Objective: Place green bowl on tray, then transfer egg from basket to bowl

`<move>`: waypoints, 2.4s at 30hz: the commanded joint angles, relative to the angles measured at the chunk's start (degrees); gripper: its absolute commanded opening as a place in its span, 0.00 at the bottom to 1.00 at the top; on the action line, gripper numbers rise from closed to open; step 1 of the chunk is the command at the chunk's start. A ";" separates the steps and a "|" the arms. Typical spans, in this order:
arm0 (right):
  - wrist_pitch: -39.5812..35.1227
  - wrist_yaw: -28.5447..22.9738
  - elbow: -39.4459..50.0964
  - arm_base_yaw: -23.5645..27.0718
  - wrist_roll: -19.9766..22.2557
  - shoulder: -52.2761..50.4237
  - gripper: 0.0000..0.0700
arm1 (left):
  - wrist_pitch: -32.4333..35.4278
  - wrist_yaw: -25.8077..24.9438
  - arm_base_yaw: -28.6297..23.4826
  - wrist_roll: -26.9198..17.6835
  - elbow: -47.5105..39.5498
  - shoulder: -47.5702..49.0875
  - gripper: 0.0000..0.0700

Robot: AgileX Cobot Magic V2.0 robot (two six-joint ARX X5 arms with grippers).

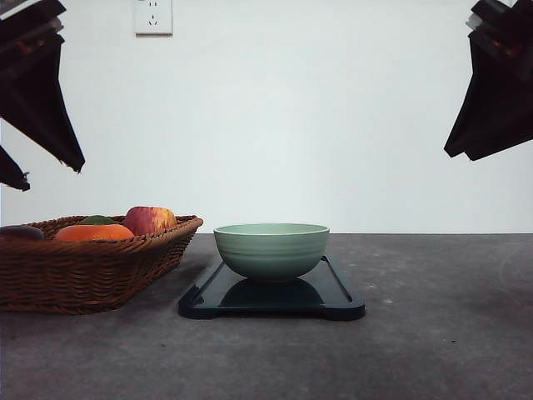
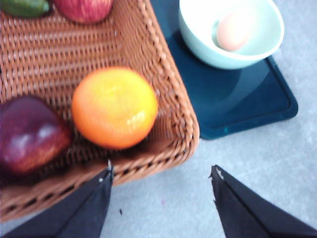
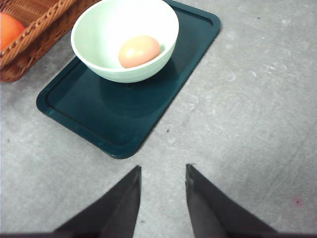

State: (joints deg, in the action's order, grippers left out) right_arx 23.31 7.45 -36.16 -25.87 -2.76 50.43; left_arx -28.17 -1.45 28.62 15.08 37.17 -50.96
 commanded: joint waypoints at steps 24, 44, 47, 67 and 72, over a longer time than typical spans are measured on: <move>-1.25 -0.01 -0.15 -0.41 0.44 0.35 0.02 | 2.02 0.47 -1.14 -11.45 -0.70 2.39 0.00; -1.25 -0.01 -0.15 -0.41 0.44 0.35 0.02 | 17.46 0.39 -25.60 -12.37 -30.49 40.25 0.00; -1.25 0.01 -0.15 -0.41 0.44 0.35 0.02 | 17.49 0.39 -26.83 -12.02 -32.88 44.22 0.00; -1.29 -0.01 -0.15 -0.41 0.44 0.35 0.02 | 17.45 0.43 -27.41 -10.96 -36.41 50.73 0.00; -1.29 -0.01 -0.15 -0.41 0.44 0.35 0.02 | 17.45 0.41 -27.41 -10.96 -36.41 50.71 0.00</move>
State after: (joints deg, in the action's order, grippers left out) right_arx 22.48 7.49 -36.16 -25.89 -2.76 50.43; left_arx -10.37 -1.21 1.15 3.92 1.87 -0.25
